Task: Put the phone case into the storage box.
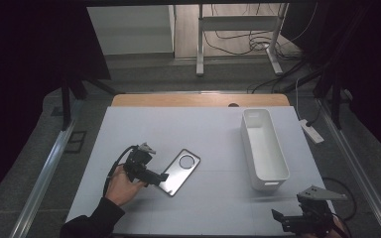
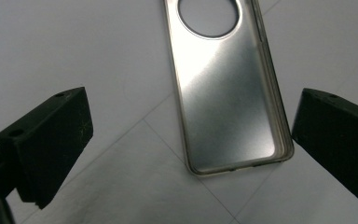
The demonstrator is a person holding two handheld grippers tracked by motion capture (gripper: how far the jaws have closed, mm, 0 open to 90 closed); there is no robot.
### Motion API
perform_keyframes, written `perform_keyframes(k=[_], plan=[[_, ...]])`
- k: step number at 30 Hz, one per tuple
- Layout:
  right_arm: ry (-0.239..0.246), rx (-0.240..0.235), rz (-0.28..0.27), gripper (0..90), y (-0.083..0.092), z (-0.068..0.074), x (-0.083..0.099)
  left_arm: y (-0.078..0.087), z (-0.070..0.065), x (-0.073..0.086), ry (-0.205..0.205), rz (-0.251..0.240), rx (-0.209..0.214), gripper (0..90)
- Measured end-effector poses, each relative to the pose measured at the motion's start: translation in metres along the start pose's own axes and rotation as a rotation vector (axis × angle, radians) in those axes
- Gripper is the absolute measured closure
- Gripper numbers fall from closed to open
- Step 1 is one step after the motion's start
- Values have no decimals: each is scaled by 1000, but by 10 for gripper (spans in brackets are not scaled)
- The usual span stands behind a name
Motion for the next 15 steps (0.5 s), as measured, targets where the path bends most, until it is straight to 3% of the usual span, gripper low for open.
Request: perform_keyframes(k=[15], plan=[[-1,-1,2,1,0,0,0,-26,3,5,-33,41,-36,0]])
Point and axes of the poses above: each handheld gripper's, and its own axes: y roughly backward along the jaws, x roughly out of its underside, z roughly to its left, the point moved 9 cm from there along -y, roughly forward along the jaws, and after that the axes turned 7 degrees about -x, right-handed, at the moved point
